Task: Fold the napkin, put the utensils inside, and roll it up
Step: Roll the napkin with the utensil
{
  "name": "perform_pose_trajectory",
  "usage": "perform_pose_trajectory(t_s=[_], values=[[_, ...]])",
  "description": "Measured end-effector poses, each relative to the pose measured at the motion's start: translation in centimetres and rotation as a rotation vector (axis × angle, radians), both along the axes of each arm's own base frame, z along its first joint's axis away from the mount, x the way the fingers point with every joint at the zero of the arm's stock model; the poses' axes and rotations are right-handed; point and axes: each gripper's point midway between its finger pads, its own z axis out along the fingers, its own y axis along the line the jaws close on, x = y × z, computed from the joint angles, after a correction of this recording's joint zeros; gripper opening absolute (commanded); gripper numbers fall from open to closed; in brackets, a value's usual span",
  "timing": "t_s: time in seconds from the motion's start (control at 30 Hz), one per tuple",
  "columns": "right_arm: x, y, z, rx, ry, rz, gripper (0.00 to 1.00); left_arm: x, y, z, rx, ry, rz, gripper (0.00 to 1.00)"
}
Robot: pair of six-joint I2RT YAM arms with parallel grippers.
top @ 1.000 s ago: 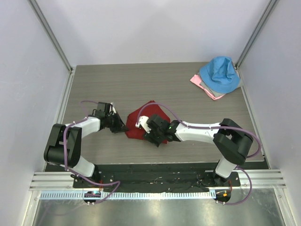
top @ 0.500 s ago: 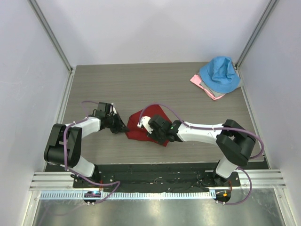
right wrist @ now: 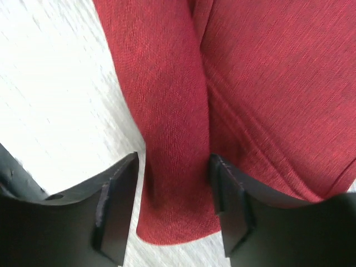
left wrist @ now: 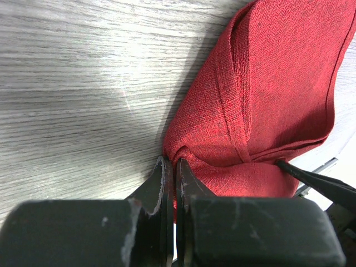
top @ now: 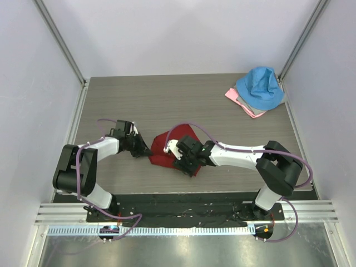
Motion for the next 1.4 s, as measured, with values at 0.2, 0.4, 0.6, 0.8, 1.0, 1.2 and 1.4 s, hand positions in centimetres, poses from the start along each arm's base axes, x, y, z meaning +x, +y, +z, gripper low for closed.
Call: perform_pose_trajectory(t_s=[0.2, 0.4, 0.6, 0.8, 1.0, 1.2, 1.4], values=[[0.3, 1.0, 2.3, 0.011, -0.012, 0.007, 0.80, 0.0, -0.1, 0.0, -0.003, 0.005, -0.003, 0.00], [1.1, 4.5, 5.5, 0.090, -0.153, 0.066, 0.80, 0.0, -0.1, 0.0, -0.003, 0.005, -0.003, 0.00], [1.0, 7.6, 4.7, 0.111, -0.205, 0.150, 0.77, -0.1, -0.1, 0.0, -0.004, 0.006, -0.003, 0.00], [1.2, 8.5, 2.0, 0.073, -0.204, 0.188, 0.74, 0.0, -0.1, 0.0, -0.003, 0.006, -0.004, 0.00], [1.6, 8.6, 0.7, 0.046, -0.215, 0.201, 0.72, 0.0, -0.1, 0.0, -0.003, 0.007, -0.007, 0.00], [2.0, 8.6, 0.0, 0.036, -0.217, 0.205, 0.41, -0.1, -0.1, 0.1, -0.005, 0.001, -0.019, 0.00], [1.7, 8.8, -0.5, 0.080, -0.147, 0.224, 0.26, 0.0, 0.0, 0.2, 0.000, -0.006, -0.018, 0.50]])
